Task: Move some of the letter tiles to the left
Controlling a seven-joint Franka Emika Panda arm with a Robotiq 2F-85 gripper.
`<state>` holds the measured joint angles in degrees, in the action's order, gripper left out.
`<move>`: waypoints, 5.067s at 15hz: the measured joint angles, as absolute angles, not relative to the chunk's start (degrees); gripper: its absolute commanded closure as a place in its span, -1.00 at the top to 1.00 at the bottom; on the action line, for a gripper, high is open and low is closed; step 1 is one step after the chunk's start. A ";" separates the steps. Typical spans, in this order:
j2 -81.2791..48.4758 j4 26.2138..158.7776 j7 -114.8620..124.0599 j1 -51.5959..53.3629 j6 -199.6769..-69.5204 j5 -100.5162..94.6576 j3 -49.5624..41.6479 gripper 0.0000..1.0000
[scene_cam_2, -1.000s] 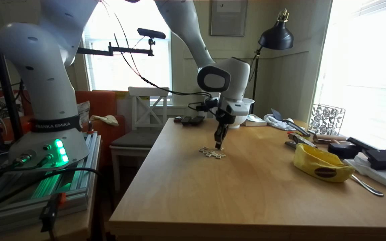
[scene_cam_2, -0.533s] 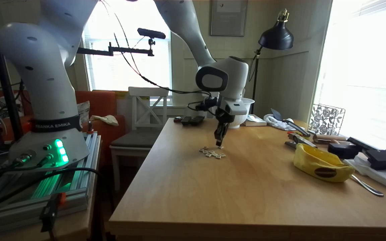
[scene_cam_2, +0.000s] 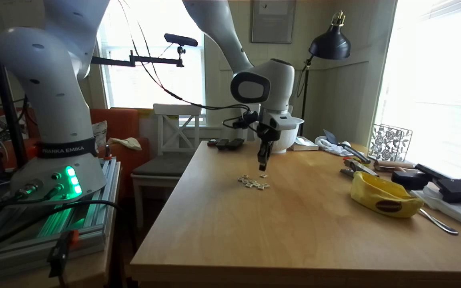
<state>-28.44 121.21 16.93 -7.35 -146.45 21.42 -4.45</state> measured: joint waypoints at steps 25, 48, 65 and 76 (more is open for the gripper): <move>-28.30 125.48 5.81 -7.05 -145.74 9.86 -5.48 -1.00; -31.98 119.04 3.62 -9.50 -146.27 10.41 -2.95 -1.00; -32.84 117.51 1.98 -10.07 -146.18 10.80 -1.44 -1.00; -32.89 117.42 1.81 -10.28 -146.12 10.98 -1.24 -1.00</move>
